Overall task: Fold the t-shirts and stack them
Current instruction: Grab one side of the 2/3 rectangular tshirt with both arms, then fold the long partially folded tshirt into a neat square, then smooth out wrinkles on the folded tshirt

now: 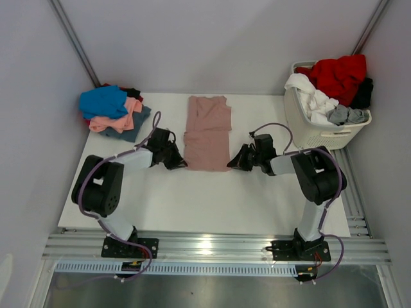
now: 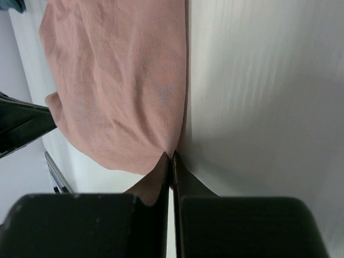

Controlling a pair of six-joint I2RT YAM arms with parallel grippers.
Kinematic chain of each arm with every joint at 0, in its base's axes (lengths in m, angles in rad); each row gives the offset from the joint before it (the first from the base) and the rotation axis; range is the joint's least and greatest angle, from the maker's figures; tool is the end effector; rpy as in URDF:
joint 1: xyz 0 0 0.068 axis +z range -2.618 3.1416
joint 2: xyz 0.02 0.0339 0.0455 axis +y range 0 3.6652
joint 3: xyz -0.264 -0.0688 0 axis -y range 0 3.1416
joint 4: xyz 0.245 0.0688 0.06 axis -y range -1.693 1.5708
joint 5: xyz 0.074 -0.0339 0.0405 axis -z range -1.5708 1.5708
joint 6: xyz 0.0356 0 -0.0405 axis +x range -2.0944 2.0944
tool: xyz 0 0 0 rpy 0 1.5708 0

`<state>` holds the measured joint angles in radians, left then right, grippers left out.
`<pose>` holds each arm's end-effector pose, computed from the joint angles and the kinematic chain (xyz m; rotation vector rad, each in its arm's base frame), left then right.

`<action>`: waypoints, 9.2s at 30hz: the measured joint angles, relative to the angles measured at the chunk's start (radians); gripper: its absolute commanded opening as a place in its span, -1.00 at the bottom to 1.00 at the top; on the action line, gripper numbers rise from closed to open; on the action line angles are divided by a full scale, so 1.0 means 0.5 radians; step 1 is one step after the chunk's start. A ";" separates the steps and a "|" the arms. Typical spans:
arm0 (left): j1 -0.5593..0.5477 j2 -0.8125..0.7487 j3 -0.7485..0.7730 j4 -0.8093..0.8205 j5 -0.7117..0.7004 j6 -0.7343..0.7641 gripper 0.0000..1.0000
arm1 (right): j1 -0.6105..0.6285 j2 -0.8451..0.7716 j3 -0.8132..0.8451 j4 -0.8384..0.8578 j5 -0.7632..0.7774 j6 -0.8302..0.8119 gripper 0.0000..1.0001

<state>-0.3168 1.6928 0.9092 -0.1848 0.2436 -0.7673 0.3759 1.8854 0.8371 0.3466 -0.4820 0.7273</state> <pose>0.3105 -0.1108 0.1557 -0.4956 2.6160 -0.7054 0.3256 0.1462 0.1140 0.1510 2.4284 1.0940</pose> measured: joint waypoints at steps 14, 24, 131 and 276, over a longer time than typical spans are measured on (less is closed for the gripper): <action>-0.291 -0.993 -0.530 -0.443 0.029 -0.039 -0.99 | 0.079 -0.991 -0.480 -0.473 -0.070 -0.066 -1.00; -0.405 -1.832 -0.808 -0.893 0.165 -0.179 -0.99 | 0.139 -2.050 -0.573 -1.302 -0.118 -0.057 -1.00; 0.170 0.425 1.173 -0.011 0.130 -0.021 -0.09 | -0.165 0.342 1.582 -0.502 0.339 -0.533 -0.12; 0.185 -0.246 0.550 -0.129 0.483 0.298 -0.28 | 0.323 0.011 0.493 -1.140 -0.345 -0.338 -0.24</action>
<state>-0.2241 1.5696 1.1843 -0.2493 0.4850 -0.6182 0.5377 1.8912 1.0836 -0.2234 -0.6544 0.5583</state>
